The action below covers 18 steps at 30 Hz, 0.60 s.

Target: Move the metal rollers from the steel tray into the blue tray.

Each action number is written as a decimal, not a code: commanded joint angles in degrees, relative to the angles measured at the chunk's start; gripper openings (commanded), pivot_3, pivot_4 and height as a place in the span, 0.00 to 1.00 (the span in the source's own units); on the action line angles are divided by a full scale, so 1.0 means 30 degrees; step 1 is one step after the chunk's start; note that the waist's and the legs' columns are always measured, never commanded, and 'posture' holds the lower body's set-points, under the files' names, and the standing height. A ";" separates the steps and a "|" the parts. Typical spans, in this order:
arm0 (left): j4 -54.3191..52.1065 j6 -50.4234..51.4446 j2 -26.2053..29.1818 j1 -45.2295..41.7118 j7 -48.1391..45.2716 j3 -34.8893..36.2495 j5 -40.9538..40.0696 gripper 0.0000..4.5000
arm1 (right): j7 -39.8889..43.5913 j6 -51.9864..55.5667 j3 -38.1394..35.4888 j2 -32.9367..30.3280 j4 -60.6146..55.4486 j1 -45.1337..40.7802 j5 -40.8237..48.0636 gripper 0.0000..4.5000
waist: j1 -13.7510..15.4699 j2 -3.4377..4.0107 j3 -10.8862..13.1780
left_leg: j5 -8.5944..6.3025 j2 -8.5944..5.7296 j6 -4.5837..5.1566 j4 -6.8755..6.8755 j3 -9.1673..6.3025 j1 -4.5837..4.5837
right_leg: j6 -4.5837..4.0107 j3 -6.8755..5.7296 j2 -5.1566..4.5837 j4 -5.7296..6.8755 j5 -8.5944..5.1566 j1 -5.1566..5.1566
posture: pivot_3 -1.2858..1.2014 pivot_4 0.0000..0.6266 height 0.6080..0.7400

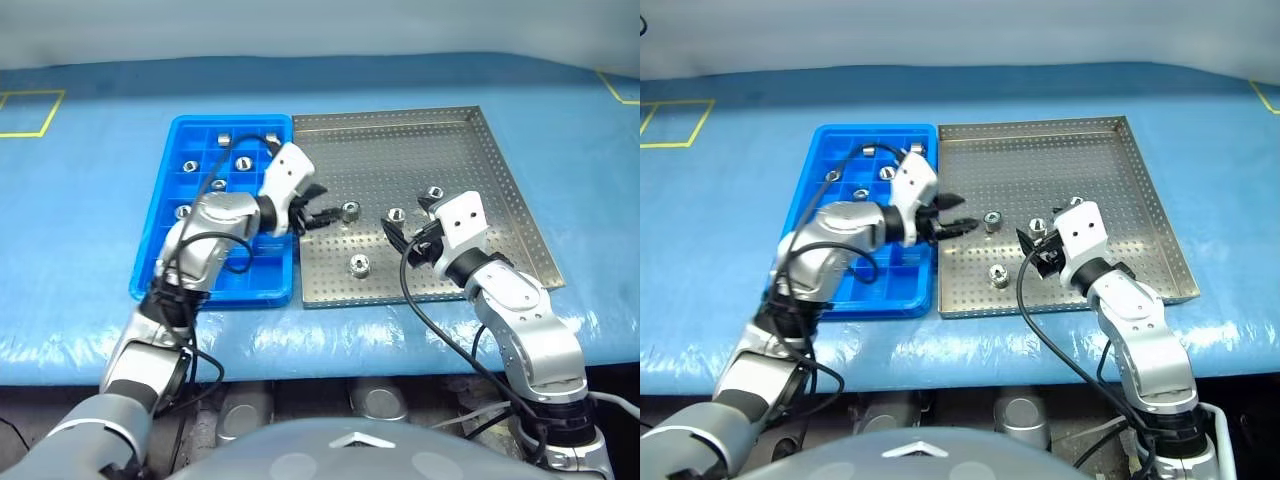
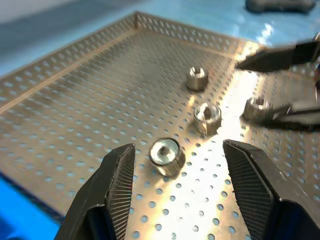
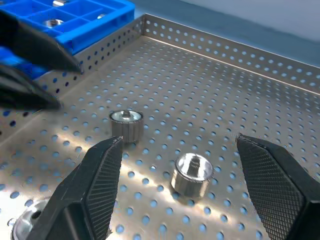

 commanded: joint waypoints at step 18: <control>0.5273 -0.3624 -0.2259 -0.1059 0.1650 -0.0467 0.3563 0.34 | -0.0963 0.0137 -0.0517 0.0304 -0.1605 0.0791 -0.0081 0.84 | -0.1326 0.0006 -0.0004 | -0.0004 -0.0002 0.0007 0.0025 -0.0005 -0.0012 | 0.0109 0.0006 0.0000 -0.0004 -0.0046 0.0010 | 0.40 0.24 1.00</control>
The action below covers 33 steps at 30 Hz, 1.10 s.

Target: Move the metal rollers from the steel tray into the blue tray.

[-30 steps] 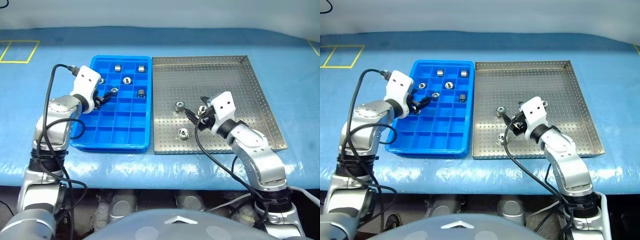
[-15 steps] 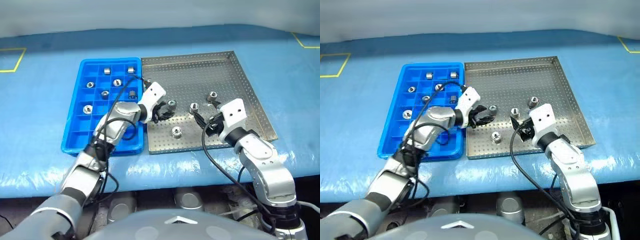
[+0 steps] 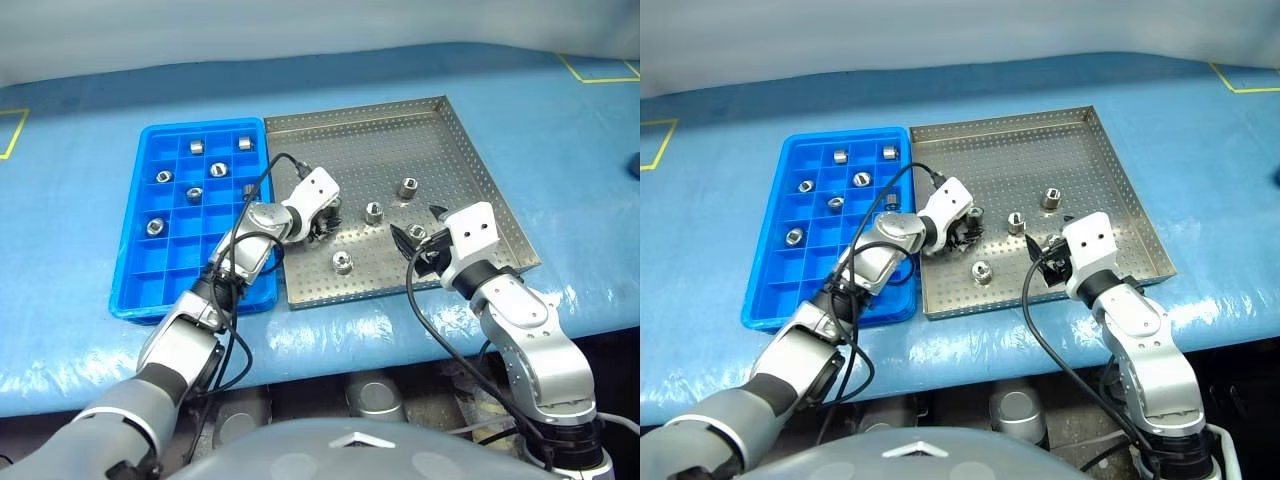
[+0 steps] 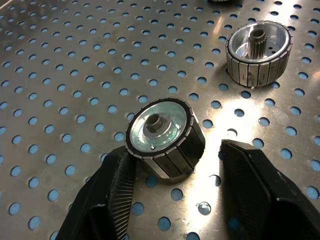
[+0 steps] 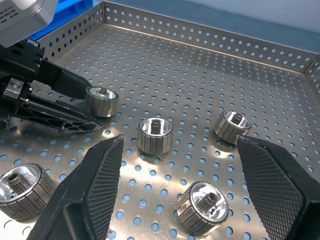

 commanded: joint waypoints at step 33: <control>-0.2308 0.0543 0.0257 0.0274 -0.2355 0.1684 -0.1867 0.34 | 0.0594 -0.0403 0.0724 0.0080 0.0216 -0.1075 -0.0465 0.84 | 0.0493 -0.0001 0.0003 | 0.0000 0.0001 0.0000 0.0001 -0.0007 -0.0005 | -0.0001 -0.0004 0.0000 0.0002 0.0003 -0.0004 | 0.41 0.24 1.00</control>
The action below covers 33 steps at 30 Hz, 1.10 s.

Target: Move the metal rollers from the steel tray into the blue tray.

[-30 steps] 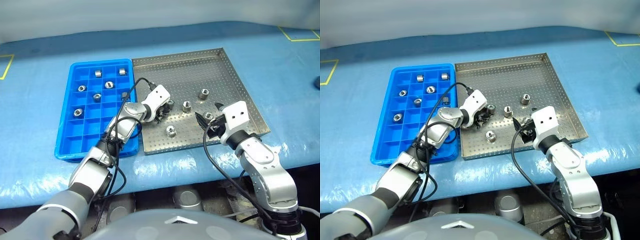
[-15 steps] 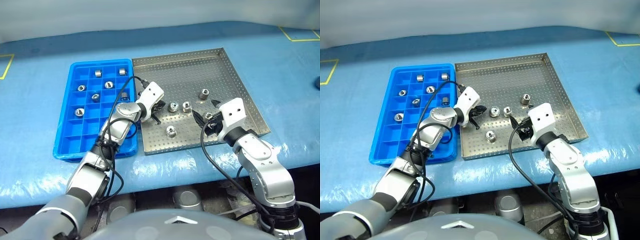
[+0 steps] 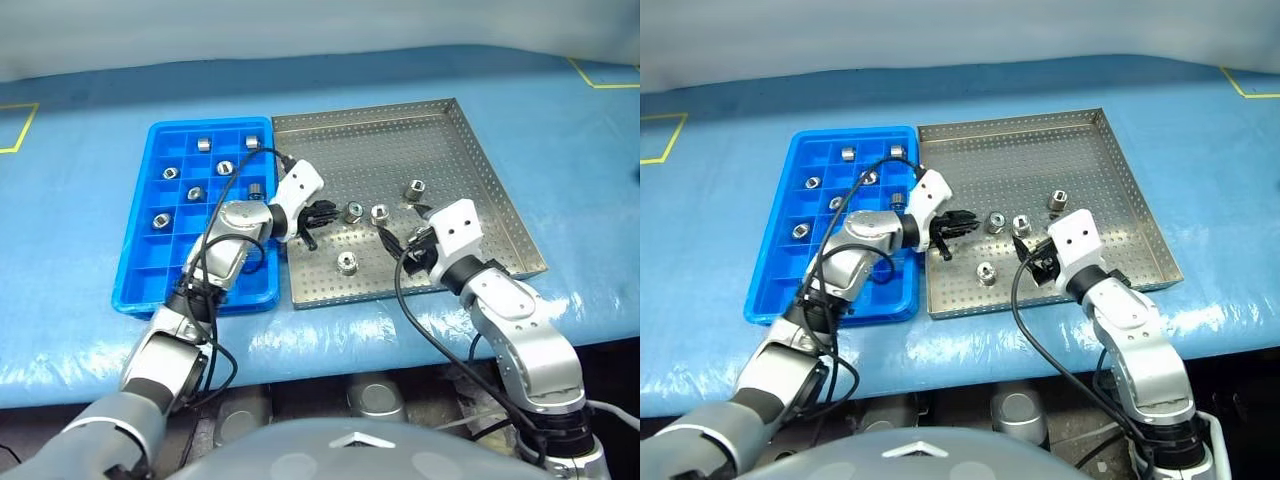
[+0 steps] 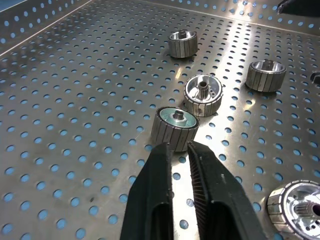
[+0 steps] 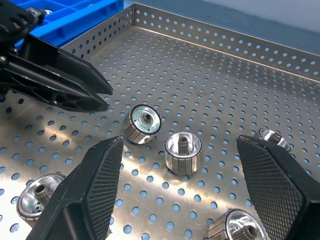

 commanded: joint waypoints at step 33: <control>-0.5562 0.2184 0.3786 0.0900 -0.6174 -0.1151 -0.2191 0.34 | -0.0274 -0.0153 -0.0220 0.0369 -0.0967 0.0571 -0.0270 0.84 | -0.1013 0.0081 -0.0039 | 0.0007 0.0018 0.0011 -0.0140 -0.0011 0.0043 | 0.0000 0.0001 0.0006 -0.0024 -0.0002 -0.0013 | 0.40 0.24 1.00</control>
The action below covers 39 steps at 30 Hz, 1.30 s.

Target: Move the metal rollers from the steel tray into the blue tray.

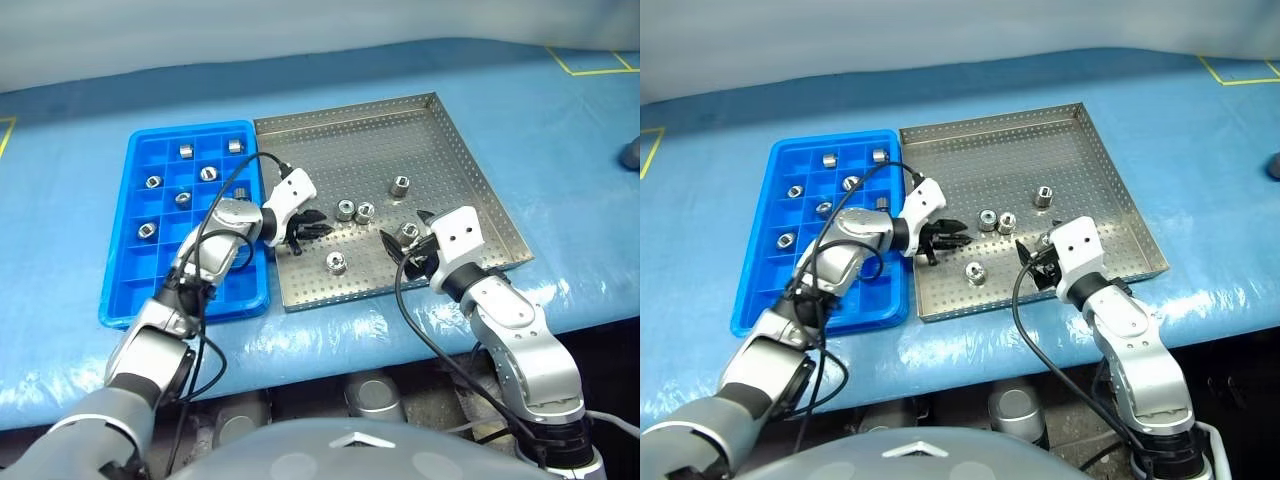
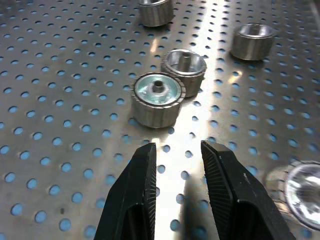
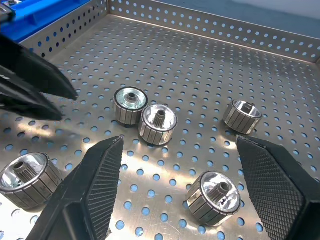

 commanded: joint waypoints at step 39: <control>-0.1044 -0.0709 -0.0496 0.1434 0.1090 -0.2657 0.1676 0.19 | -0.0005 -0.0412 0.0069 0.0049 -0.0303 -0.0558 -0.0452 0.84 | 0.0134 0.0075 -0.0059 | 0.0003 0.0036 0.0005 0.0044 0.0009 0.0061 | -0.0005 0.0001 0.0038 -0.0002 -0.0011 0.0064 | 0.40 0.24 1.00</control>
